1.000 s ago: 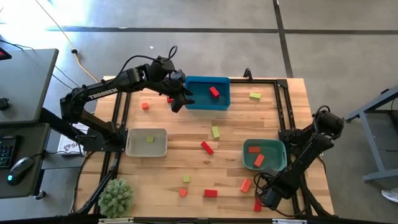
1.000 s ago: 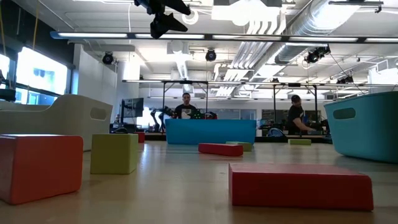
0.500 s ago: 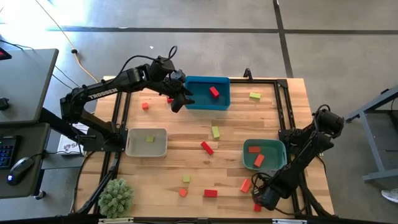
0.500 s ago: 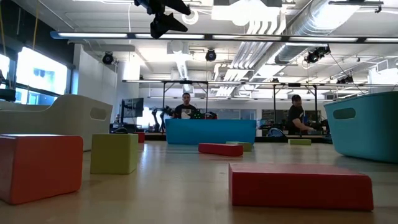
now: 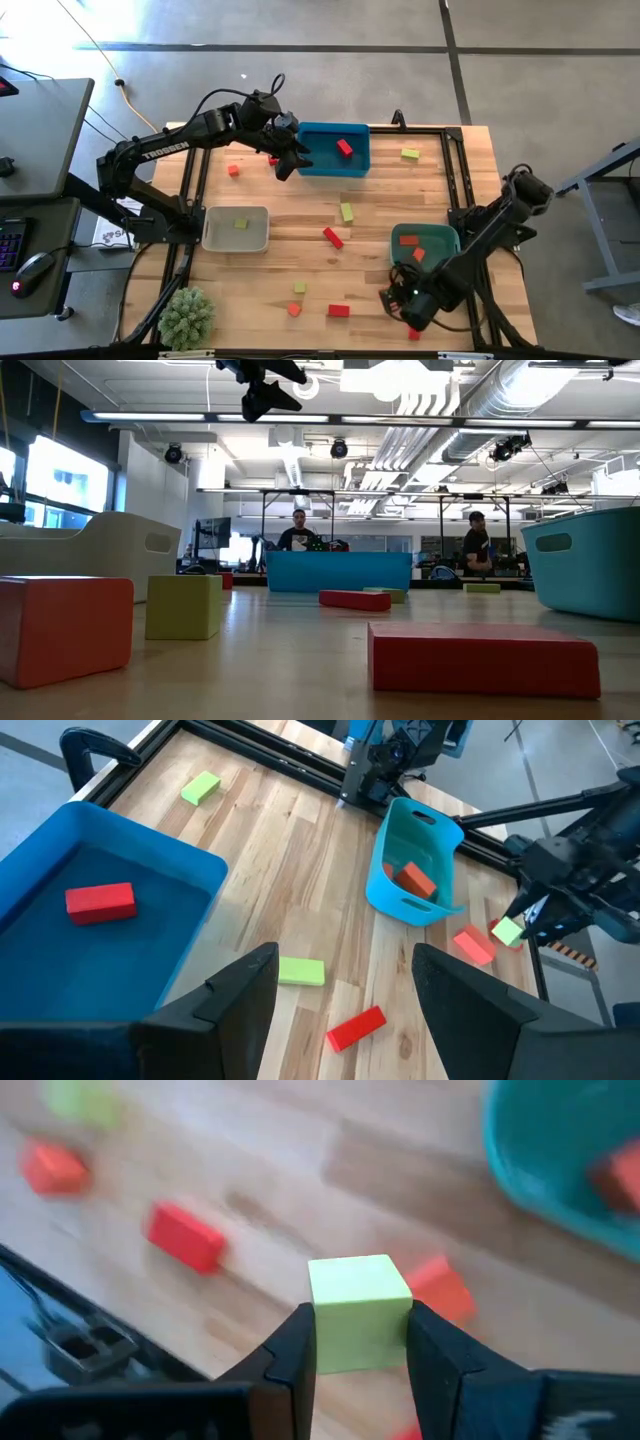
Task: Sort & place blocks by color
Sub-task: Put the bottom right green block into the white bin
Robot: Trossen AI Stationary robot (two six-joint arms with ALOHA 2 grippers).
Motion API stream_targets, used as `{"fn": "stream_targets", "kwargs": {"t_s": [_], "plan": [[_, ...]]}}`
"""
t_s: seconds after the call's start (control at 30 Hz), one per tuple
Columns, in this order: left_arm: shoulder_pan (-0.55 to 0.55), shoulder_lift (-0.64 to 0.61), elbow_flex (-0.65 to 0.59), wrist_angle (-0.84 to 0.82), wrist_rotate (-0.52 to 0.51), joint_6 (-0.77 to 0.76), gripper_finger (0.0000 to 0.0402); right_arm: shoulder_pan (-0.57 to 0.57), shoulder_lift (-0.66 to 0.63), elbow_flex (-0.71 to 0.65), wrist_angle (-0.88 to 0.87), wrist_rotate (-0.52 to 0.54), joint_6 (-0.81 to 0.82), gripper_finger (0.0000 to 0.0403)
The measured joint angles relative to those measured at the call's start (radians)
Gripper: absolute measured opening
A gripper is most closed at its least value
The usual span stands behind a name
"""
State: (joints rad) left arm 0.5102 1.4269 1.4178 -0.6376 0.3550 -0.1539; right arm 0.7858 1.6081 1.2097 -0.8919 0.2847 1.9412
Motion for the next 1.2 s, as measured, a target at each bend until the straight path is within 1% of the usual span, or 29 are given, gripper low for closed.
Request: {"fn": "stream_targets", "kwargs": {"t_s": [0.2,0.37,0.5,0.63,0.73,0.87,0.97,1.2], "plan": [[0.0,0.0,0.0,0.0,0.001,0.0,0.022,-0.1,0.0,0.047,-0.008,0.106,-0.164,0.0094],[0.0,0.0,0.0,0.0,0.001,0.0,0.022,-0.211,0.0,0.073,-0.009,0.135,-0.364,0.0094],[0.0,0.0,0.0,0.0,0.001,0.0,0.022,-0.322,0.0,0.089,-0.009,0.137,-0.587,0.0094],[0.0,0.0,0.0,0.0,0.001,-0.002,0.022,-0.441,0.0,0.115,-0.009,0.153,-0.856,0.0094],[0.002,0.0,0.0,0.0,0.005,-0.027,0.022,-0.529,-0.002,0.144,-0.004,0.141,-1.062,0.0094],[0.024,0.0,0.0,0.001,0.053,-0.078,0.022,-0.636,-0.012,0.195,0.01,0.101,-1.31,0.0094],[0.053,0.0,0.0,0.008,0.112,-0.123,0.022,-0.702,-0.013,0.249,0.019,0.064,-1.484,0.0094],[0.131,0.0,0.0,0.064,0.329,-0.258,0.022,-0.816,-0.013,0.365,0.025,-0.058,-1.836,0.0094]]}}
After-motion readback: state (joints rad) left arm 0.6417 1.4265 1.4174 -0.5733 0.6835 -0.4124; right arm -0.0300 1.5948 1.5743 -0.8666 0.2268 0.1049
